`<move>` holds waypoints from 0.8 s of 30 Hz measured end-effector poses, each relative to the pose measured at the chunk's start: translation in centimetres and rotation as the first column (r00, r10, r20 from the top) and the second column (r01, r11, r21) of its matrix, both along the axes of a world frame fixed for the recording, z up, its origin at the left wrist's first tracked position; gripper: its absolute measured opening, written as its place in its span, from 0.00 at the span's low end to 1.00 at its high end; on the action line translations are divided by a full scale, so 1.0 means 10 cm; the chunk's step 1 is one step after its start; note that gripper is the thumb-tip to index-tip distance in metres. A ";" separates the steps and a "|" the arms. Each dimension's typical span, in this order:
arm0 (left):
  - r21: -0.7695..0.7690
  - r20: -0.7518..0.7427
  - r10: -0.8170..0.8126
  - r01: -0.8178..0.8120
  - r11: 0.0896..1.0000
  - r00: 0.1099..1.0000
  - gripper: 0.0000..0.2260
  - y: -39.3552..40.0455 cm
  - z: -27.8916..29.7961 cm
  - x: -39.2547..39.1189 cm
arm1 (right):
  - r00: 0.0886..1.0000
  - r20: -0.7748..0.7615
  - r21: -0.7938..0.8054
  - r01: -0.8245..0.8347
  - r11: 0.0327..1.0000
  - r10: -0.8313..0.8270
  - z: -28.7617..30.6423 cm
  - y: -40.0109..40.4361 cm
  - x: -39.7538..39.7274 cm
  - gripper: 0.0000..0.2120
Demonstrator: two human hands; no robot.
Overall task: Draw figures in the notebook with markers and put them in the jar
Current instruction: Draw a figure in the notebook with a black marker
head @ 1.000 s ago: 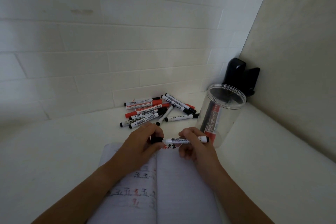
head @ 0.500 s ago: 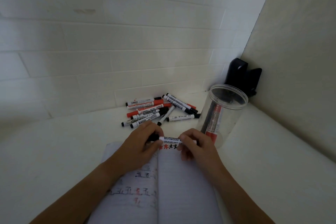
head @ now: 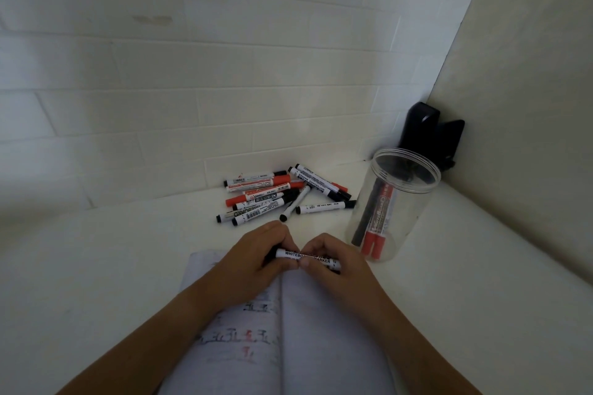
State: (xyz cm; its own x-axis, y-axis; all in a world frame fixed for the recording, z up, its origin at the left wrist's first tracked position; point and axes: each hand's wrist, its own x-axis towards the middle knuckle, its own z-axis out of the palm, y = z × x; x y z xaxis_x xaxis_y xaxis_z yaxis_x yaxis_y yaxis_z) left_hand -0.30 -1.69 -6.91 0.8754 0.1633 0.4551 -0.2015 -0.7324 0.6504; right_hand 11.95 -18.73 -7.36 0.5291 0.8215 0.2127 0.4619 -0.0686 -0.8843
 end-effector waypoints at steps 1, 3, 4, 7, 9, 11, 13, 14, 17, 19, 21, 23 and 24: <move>-0.001 0.001 0.001 -0.001 1.000 1.000 0.07 0.00 0.00 0.00 | 1.000 0.001 0.003 0.003 1.000 -0.003 0.00 0.00 0.00 0.02; -0.006 0.001 0.001 -0.001 1.000 1.000 0.07 0.00 -0.01 0.01 | 1.000 0.024 0.008 0.007 1.000 -0.007 0.00 0.01 -0.01 0.02; -0.011 0.001 0.005 -0.005 1.000 1.000 0.06 0.00 -0.02 0.01 | 0.999 0.034 0.011 0.007 1.000 -0.007 -0.01 0.02 -0.01 0.02; -0.010 0.012 0.018 -0.018 1.000 1.000 0.06 0.02 -0.04 0.01 | 0.999 0.048 0.017 0.007 1.000 -0.008 -0.01 0.03 -0.01 0.02; -0.016 0.005 0.024 -0.023 1.000 1.000 0.06 0.02 -0.06 0.02 | 0.999 0.051 0.010 0.005 1.000 -0.006 -0.01 0.03 0.00 0.02; -0.020 -0.020 0.036 -0.036 0.999 0.999 0.07 0.03 -0.09 0.02 | 0.999 0.041 -0.005 0.006 1.000 -0.006 -0.01 0.03 -0.01 0.02; 0.052 -0.027 0.072 -0.071 0.996 0.997 0.09 0.07 -0.13 0.02 | 0.999 0.050 -0.029 0.016 0.999 -0.015 0.00 0.03 0.00 0.04; 0.098 -0.026 0.098 -0.095 0.991 0.995 0.12 0.10 -0.15 0.02 | 0.999 0.041 -0.038 0.025 0.999 -0.023 0.01 0.02 0.00 0.05; 0.126 -0.080 0.179 -0.168 0.978 0.981 0.26 0.17 -0.19 -0.01 | 0.997 -0.014 -0.001 0.069 0.998 -0.069 0.14 -0.02 0.00 0.05; 0.102 -0.113 0.210 -0.199 0.975 0.971 0.34 0.18 -0.22 -0.01 | 0.991 0.029 0.061 0.126 0.990 -0.128 0.30 -0.05 0.00 0.03; 0.065 -0.113 0.215 -0.209 0.976 0.970 0.37 0.17 -0.24 -0.01 | 0.975 0.076 0.143 0.195 0.970 -0.207 0.50 -0.08 -0.02 0.02; 0.145 -0.083 0.223 -0.210 0.967 0.971 0.31 0.15 -0.26 0.01 | 0.948 0.089 0.252 0.274 0.928 -0.304 0.72 -0.11 -0.04 0.03; 0.227 -0.066 0.223 -0.204 0.952 0.973 0.26 0.15 -0.26 0.01 | 0.926 0.097 0.305 0.322 0.896 -0.366 0.83 -0.12 -0.04 0.04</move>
State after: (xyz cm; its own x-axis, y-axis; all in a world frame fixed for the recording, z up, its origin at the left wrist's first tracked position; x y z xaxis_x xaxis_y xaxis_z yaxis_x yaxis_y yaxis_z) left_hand -0.18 -0.24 -9.52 0.8696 0.2567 0.4219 0.0268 -0.8775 0.4788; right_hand 11.52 -19.97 0.96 0.7121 0.4894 0.5034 0.5812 -0.0087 -0.8137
